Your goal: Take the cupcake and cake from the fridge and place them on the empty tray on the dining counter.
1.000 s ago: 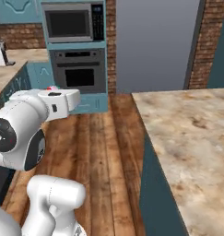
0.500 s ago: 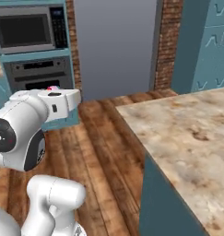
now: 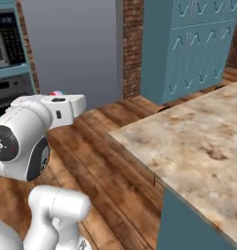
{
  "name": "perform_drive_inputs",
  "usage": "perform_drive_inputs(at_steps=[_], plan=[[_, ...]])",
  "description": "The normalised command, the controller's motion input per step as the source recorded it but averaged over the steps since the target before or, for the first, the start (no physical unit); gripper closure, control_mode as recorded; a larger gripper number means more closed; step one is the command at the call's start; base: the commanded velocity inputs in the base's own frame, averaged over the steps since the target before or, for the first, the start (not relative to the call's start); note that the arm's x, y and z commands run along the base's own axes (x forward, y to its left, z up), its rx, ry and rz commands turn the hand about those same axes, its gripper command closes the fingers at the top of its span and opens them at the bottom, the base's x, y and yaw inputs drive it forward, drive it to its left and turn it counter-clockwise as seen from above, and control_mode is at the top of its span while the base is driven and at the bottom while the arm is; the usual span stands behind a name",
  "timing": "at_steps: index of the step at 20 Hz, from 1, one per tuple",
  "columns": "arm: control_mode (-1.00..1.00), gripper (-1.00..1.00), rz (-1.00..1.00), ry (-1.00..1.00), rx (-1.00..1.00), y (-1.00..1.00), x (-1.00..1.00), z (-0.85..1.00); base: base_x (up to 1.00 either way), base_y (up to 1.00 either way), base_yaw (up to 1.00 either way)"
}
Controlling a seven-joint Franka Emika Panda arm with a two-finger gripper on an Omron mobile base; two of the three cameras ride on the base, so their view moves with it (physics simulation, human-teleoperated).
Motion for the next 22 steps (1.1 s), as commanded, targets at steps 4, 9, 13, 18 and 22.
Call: perform_drive_inputs(at_steps=[4,9,13,18,22], plan=[[1.0,1.0,0.0,0.0,0.0,0.0,0.0,0.0,1.0,1.0,-0.49],[1.0,1.0,0.0,0.0,0.0,0.0,0.0,0.0,1.0,1.0,-0.49],[1.0,1.0,0.0,0.0,0.0,0.0,0.0,0.0,1.0,1.0,-0.48],[1.0,1.0,0.0,0.0,0.0,0.0,0.0,0.0,1.0,1.0,-0.42],[1.0,1.0,0.0,0.0,0.0,0.0,0.0,0.0,1.0,1.0,-0.32]])
